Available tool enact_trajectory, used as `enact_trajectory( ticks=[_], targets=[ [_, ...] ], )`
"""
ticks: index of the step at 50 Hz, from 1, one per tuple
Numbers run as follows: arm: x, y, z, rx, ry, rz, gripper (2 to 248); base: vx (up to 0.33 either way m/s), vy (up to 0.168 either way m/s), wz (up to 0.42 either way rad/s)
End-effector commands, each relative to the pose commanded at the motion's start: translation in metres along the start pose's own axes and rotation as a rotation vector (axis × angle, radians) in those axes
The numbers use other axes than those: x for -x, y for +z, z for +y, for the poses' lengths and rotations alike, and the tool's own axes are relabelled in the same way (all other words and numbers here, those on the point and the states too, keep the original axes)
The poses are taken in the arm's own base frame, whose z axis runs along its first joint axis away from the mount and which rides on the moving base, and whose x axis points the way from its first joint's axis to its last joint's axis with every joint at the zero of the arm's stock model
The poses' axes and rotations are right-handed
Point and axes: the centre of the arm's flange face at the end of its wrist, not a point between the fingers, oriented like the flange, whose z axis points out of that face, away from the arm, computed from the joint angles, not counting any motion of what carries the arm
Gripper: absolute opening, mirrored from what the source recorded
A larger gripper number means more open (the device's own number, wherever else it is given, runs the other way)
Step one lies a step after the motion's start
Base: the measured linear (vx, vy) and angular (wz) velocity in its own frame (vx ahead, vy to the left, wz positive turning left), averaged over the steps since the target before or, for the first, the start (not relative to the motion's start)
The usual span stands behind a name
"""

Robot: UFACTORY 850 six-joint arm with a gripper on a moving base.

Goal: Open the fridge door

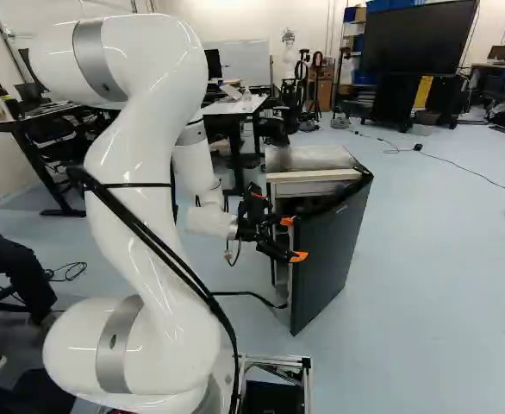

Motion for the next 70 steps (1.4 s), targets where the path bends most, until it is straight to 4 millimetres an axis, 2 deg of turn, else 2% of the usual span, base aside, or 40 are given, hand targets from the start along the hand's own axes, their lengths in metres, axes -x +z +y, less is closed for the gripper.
enact_trajectory(
  ticks=[8, 23, 56, 70],
  targets=[
    [0.000, 0.004, 0.013, 0.078, 0.021, -0.018, 247, 0.000, 0.000, 0.000],
    [0.000, 0.005, 0.016, 0.099, 0.027, -0.022, 247, 0.000, 0.000, 0.000],
    [-0.006, 0.006, 0.016, 0.102, 0.026, 0.042, 247, 0.000, 0.000, 0.000],
    [-0.014, 0.024, 0.002, 0.144, 0.073, 0.047, 247, 0.000, 0.000, 0.000]
  ],
)
